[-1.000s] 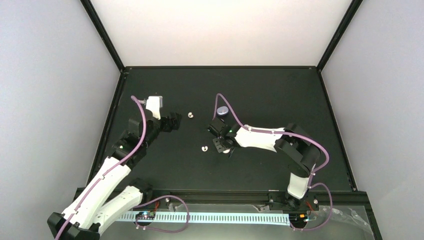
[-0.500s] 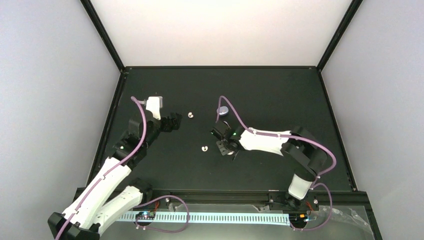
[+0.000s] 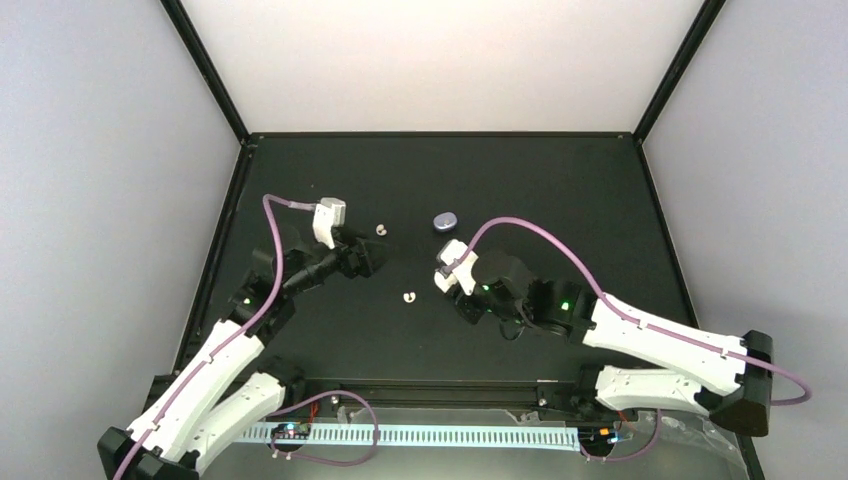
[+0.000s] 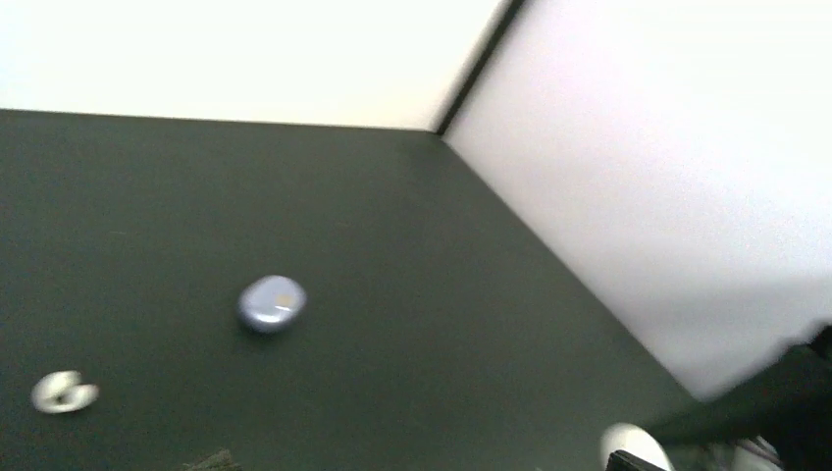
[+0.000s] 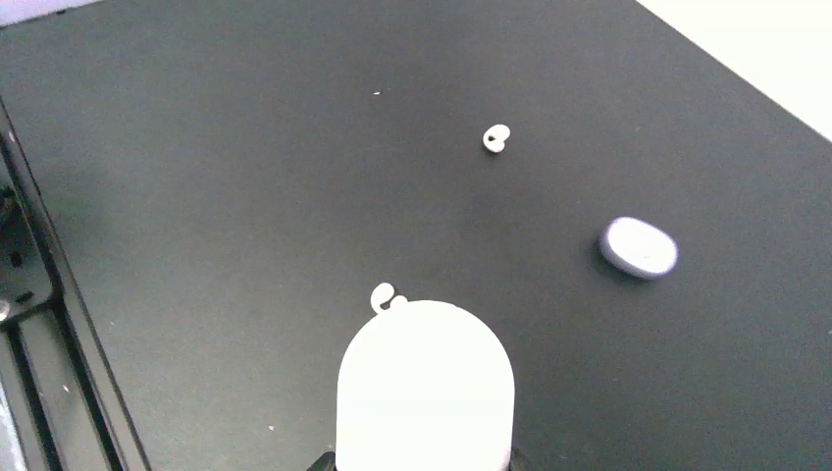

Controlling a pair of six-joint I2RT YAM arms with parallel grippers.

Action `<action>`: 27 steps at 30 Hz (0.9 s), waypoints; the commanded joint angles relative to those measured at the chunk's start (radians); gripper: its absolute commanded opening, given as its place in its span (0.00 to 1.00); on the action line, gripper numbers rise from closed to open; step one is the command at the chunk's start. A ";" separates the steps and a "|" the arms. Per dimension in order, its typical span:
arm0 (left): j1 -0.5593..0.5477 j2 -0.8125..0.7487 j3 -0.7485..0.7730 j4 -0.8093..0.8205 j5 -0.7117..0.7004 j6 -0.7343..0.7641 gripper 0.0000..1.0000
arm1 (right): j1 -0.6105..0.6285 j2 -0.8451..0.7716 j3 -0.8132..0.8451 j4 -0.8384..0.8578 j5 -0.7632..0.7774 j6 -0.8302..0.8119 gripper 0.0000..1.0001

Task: Insert the wireless bluetooth earbuds into the charging case
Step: Pick up the charging case at the center of the board.

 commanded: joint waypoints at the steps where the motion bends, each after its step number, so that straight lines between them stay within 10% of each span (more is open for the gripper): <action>1: -0.014 0.037 0.021 0.101 0.348 -0.051 0.99 | 0.013 -0.037 -0.009 -0.046 0.039 -0.175 0.01; 13: -0.273 0.238 0.191 -0.070 0.272 0.051 0.89 | 0.074 -0.110 -0.028 0.017 0.128 -0.341 0.01; 27: -0.302 0.340 0.231 -0.068 0.235 -0.074 0.64 | 0.149 -0.060 0.015 0.043 0.195 -0.329 0.01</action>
